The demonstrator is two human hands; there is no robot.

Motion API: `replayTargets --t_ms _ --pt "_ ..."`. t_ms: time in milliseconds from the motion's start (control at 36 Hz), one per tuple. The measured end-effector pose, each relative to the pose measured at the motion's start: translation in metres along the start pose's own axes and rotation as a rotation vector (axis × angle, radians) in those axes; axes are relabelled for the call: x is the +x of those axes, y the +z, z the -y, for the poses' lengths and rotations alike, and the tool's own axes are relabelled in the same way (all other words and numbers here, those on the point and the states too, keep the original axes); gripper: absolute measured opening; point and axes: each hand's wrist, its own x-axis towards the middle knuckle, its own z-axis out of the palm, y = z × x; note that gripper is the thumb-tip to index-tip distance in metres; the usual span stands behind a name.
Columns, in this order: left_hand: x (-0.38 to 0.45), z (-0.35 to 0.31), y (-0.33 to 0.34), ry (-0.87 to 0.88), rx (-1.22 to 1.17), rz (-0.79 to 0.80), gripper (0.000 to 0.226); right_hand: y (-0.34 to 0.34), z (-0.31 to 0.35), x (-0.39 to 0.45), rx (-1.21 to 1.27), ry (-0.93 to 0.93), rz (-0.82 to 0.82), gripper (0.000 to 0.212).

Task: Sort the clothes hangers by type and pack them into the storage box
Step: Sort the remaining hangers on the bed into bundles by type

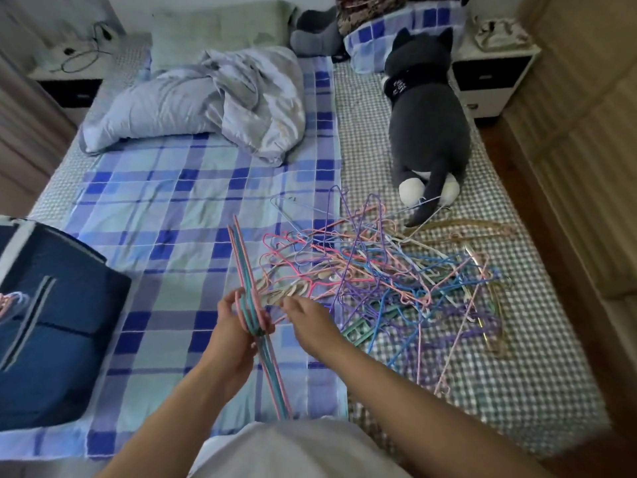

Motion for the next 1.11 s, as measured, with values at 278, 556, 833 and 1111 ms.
replayTargets --t_ms 278,556,833,1111 --pt "0.005 0.013 -0.002 -0.228 -0.031 0.182 0.013 -0.114 -0.209 -0.027 -0.153 0.698 -0.339 0.040" --pt "0.001 0.026 0.009 -0.218 0.085 0.138 0.010 -0.116 -0.261 -0.018 0.014 0.797 -0.246 0.080" --pt "0.003 0.029 0.001 -0.254 0.028 0.145 0.007 -0.119 -0.224 -0.035 -0.098 0.670 -0.461 0.030" --pt "0.018 0.022 -0.021 -0.268 0.049 0.191 0.012 -0.116 -0.172 -0.061 -0.691 0.504 -0.586 0.025"
